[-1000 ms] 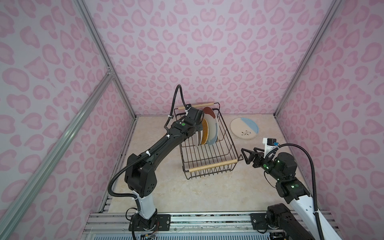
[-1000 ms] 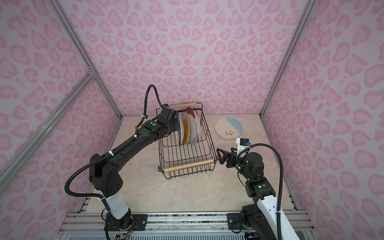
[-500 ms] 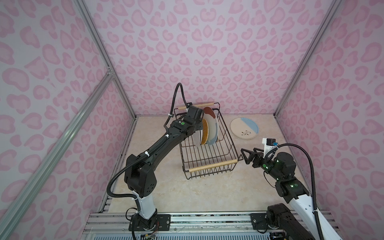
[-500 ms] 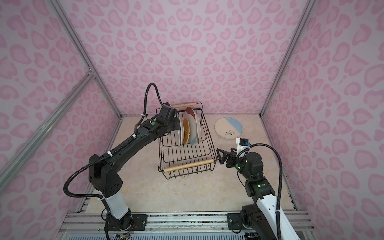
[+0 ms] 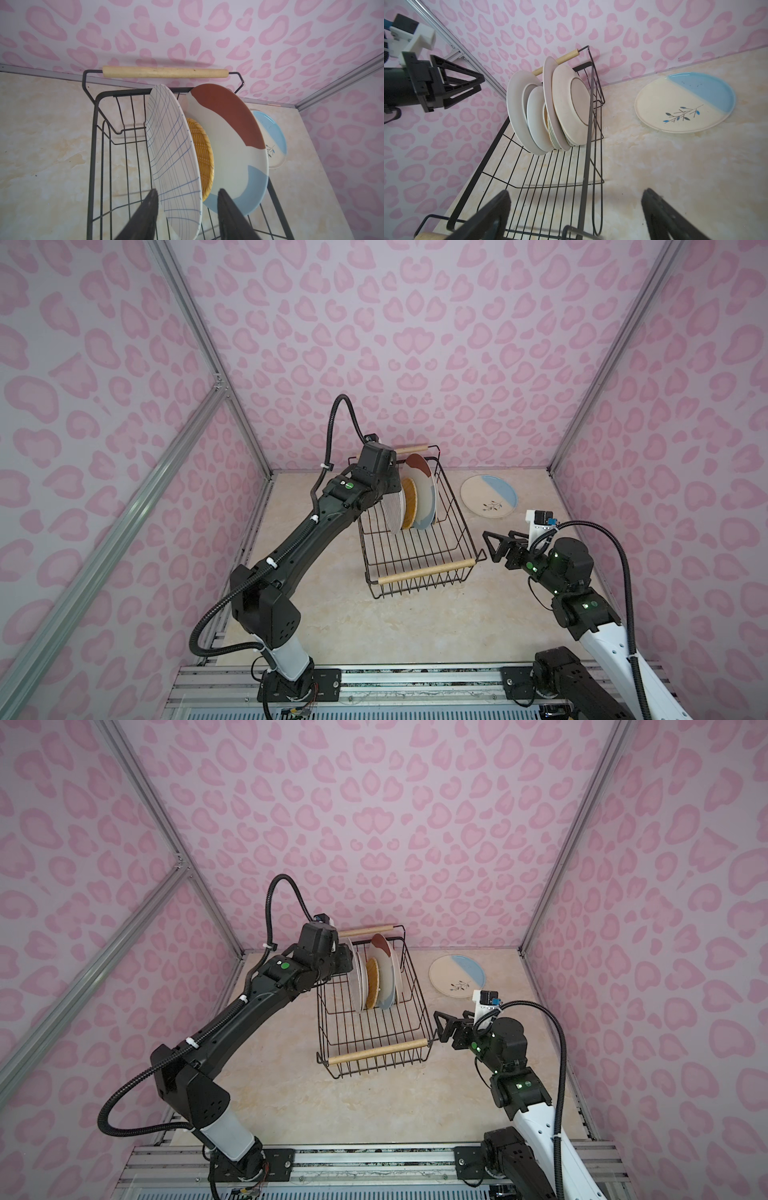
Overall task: Load the plates into the dish rack
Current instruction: 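Open the left gripper and lift it away from the checked plate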
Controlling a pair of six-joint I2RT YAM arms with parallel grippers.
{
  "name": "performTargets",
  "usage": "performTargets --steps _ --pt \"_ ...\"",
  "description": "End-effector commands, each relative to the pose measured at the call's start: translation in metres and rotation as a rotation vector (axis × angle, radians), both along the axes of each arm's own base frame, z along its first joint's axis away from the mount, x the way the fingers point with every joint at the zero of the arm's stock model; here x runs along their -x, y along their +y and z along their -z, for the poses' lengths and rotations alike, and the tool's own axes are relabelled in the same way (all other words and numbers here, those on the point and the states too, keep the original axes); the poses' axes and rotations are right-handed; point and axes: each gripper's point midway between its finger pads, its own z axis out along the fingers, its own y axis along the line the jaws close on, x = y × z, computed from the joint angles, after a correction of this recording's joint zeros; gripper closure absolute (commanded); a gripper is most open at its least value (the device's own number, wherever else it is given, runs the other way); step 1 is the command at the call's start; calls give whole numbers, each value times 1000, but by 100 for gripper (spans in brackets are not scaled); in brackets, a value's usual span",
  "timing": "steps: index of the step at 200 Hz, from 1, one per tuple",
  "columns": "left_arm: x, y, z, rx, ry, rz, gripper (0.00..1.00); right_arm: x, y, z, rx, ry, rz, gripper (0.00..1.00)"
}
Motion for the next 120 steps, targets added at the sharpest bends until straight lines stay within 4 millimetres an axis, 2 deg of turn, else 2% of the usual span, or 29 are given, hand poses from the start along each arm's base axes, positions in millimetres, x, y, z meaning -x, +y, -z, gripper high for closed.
performTargets --steps 1,34,66,80,89,91,120 --pt "15 3 -21 23 -27 44 48 -3 -7 2 7 35 46 2" --pt "47 12 -55 72 -95 110 39 -13 -22 -4 13 86 134 2" --pt "94 20 -79 114 -198 235 13 -36 -49 10 -72 211 244 2" --pt "116 27 -79 112 -230 279 0 -50 -62 23 -145 258 288 2" --pt "131 33 -79 114 -254 303 2 -58 -72 32 -196 285 319 3" --pt "134 34 -73 109 -246 310 2 -60 -74 34 -206 290 326 3" --pt "173 48 -44 83 -259 380 2 -88 -106 63 -221 357 448 6"
